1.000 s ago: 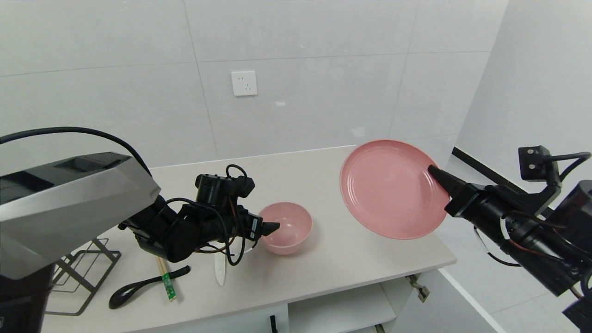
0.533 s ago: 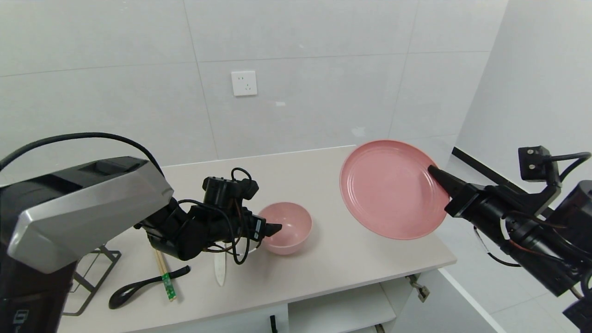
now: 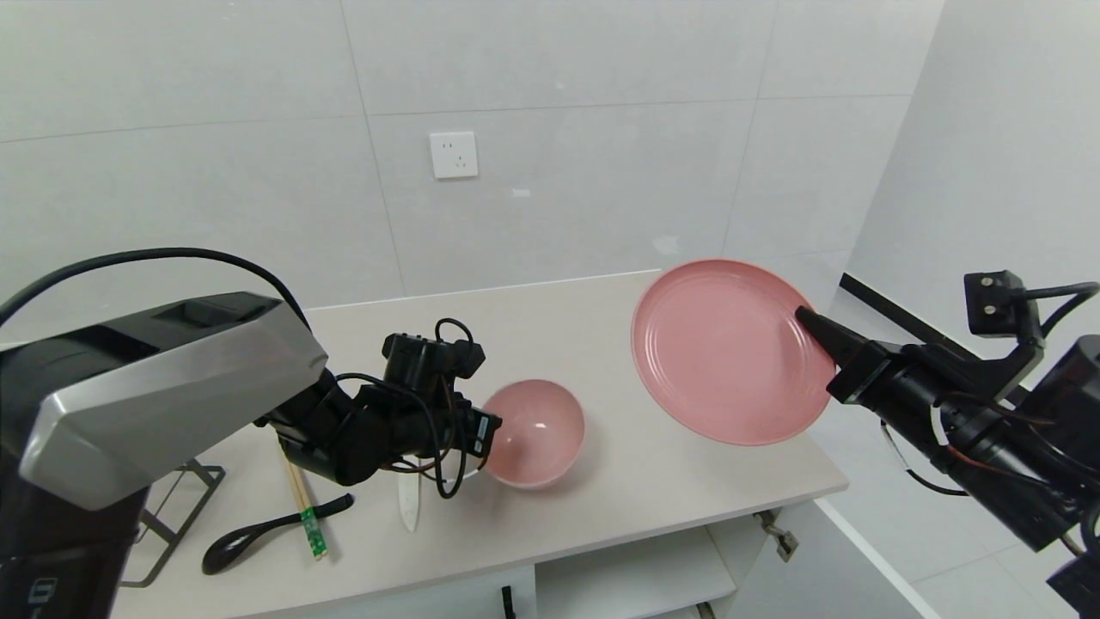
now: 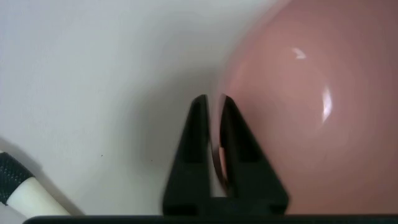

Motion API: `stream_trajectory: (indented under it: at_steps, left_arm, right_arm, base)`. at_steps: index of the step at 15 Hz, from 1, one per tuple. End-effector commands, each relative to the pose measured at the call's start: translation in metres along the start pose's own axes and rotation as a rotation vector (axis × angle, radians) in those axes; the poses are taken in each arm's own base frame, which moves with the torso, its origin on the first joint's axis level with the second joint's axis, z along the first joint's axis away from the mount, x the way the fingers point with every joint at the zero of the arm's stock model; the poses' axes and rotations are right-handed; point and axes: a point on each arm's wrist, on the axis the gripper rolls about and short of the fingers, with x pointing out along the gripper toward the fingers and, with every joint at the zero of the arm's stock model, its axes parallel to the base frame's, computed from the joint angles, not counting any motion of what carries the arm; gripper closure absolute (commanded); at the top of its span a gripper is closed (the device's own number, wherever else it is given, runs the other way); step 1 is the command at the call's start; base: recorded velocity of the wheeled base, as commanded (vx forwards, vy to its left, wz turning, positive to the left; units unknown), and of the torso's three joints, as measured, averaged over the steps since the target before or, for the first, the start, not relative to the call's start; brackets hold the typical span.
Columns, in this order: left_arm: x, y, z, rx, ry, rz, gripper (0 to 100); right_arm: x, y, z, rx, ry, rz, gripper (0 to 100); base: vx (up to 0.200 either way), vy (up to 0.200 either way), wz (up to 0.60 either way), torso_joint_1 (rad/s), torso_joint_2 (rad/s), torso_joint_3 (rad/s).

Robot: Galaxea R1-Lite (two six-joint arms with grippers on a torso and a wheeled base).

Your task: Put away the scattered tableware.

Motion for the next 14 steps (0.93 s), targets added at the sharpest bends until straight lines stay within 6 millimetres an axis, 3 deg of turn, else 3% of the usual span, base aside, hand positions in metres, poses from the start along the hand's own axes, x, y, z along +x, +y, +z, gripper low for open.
stream_trajectory:
  at_steps: [1, 7, 10, 13, 14]
  left_arm:
    - [-0.011, -0.002, 0.009, 0.006, -0.03, 0.0, 100]
    - [-0.042, 0.001, 0.033, 0.026, -0.125, 0.018, 100]
    - [-0.07, -0.003, 0.046, 0.036, -0.183, 0.018, 100]
    - [-0.091, -0.007, 0.046, 0.03, -0.202, 0.017, 100]
    - [-0.106, -0.008, 0.044, 0.029, -0.211, 0.01, 100]
  right_arm:
    - [0.0, 0.0, 0.0, 0.0, -0.001, 0.001, 100]
    - [0.0, 0.001, 0.003, -0.001, -0.013, 0.006, 100]
    - [-0.003, 0.01, 0.007, 0.004, -0.029, 0.045, 100]
    - [-0.003, 0.014, 0.009, 0.022, -0.037, 0.062, 100]
    - [-0.004, 0.013, 0.007, 0.02, -0.03, 0.059, 100]
  base:
    - [0.0, 0.0, 0.0, 0.0, 0.0, 0.0]
    - [0.0, 0.0, 0.0, 0.0, 0.0, 0.0]
    - [0.0, 0.0, 0.0, 0.0, 0.0, 0.0]
    - [0.0, 0.0, 0.0, 0.0, 0.0, 0.0]
    - [0.0, 0.0, 0.0, 0.0, 0.0, 0.0]
